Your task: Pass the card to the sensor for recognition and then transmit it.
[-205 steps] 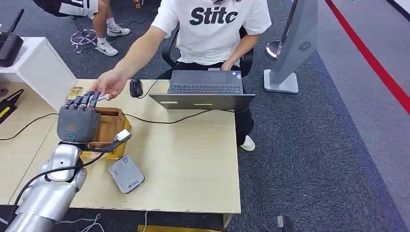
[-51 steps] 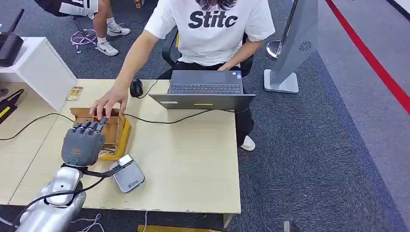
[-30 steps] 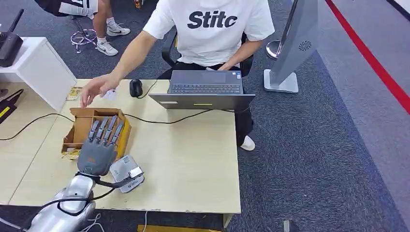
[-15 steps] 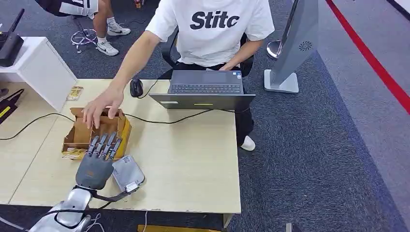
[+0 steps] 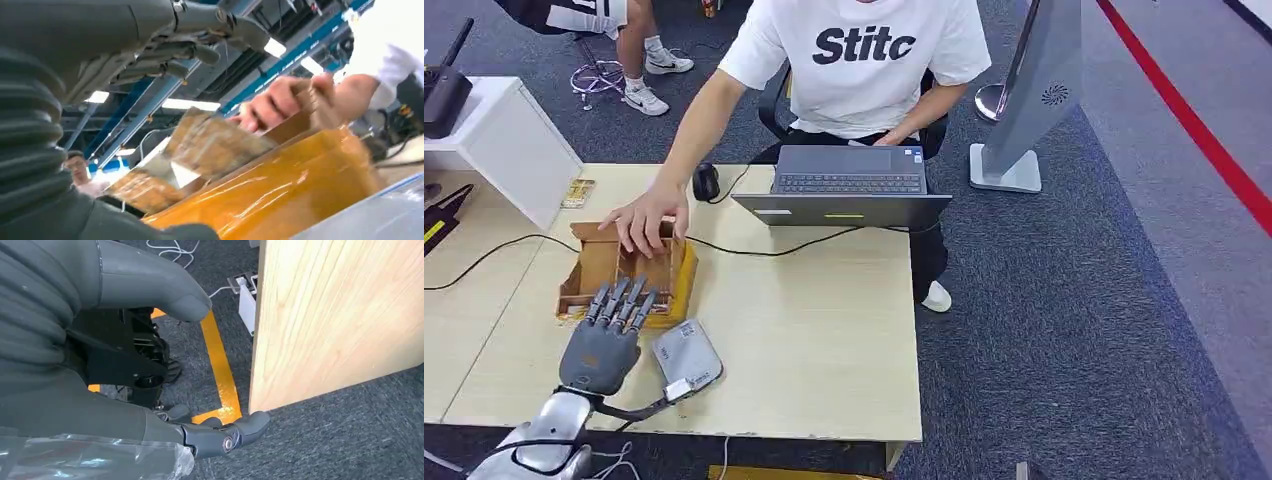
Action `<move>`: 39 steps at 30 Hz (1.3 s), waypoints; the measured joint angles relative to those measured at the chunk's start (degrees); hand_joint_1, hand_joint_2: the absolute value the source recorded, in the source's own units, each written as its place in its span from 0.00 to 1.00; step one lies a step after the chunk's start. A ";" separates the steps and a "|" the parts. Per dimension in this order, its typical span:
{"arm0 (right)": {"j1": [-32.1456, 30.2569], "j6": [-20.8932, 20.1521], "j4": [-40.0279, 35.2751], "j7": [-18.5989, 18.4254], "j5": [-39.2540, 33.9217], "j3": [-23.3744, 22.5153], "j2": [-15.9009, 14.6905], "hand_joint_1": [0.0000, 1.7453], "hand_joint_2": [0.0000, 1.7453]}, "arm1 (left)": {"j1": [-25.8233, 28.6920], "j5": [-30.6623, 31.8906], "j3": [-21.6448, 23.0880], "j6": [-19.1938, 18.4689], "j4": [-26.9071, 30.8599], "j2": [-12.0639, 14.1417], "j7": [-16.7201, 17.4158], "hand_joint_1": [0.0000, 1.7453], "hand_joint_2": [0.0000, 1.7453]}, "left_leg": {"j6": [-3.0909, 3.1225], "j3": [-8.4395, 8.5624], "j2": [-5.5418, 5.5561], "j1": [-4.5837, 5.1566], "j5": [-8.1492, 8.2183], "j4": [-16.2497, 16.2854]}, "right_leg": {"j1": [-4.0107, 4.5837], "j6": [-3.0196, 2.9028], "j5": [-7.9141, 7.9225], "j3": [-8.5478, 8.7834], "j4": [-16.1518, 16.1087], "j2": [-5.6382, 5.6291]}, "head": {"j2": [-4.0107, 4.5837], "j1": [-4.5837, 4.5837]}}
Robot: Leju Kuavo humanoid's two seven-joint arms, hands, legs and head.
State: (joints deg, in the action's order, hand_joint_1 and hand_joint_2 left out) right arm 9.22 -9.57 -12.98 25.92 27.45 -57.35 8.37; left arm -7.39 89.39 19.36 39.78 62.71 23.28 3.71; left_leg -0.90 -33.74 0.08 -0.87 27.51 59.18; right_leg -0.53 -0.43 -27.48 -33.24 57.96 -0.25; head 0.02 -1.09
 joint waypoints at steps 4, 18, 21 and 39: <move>0.01 0.07 0.00 -0.02 0.02 0.00 0.00 0.00 1.00 | 0.39 0.00 -3.77 0.00 0.17 -0.52 -1.24 0.00 1.00 | 0.00 0.00 0.00 0.00 0.00 0.00 | 0.00 0.00 0.00 0.00 0.00 0.00 | 0.00 0.00; 0.01 0.15 0.00 -0.04 0.11 0.00 0.00 0.00 1.00 | 0.36 0.00 -7.45 0.00 0.22 -1.14 -2.31 0.00 1.00 | 0.00 0.00 0.01 0.00 0.00 0.00 | 0.00 0.00 0.00 0.00 0.00 0.00 | 0.00 0.00; 0.04 0.13 0.00 -0.04 0.15 0.00 0.00 0.00 1.00 | 0.00 0.00 -7.41 0.00 0.20 -1.40 -2.12 0.00 1.00 | 0.00 0.00 0.01 0.00 0.00 0.00 | 0.00 0.00 0.00 -0.01 0.00 0.01 | 0.00 0.00; 0.13 -0.20 0.00 -0.39 0.35 0.00 0.00 0.00 1.00 | -4.40 0.02 -3.91 0.00 -1.55 -3.96 0.13 0.00 1.00 | 0.00 0.00 0.01 0.00 0.00 0.00 | 0.00 0.00 0.01 0.00 0.00 0.00 | 0.00 0.00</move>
State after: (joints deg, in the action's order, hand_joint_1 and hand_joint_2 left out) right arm 9.35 -9.77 -12.98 25.53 27.80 -57.35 8.37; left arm -11.78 89.42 15.45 39.78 61.16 19.32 3.85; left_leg -0.90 -33.74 0.10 -0.87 27.51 59.18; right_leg -0.53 -0.43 -27.48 -33.24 57.96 -0.25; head 0.02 -1.09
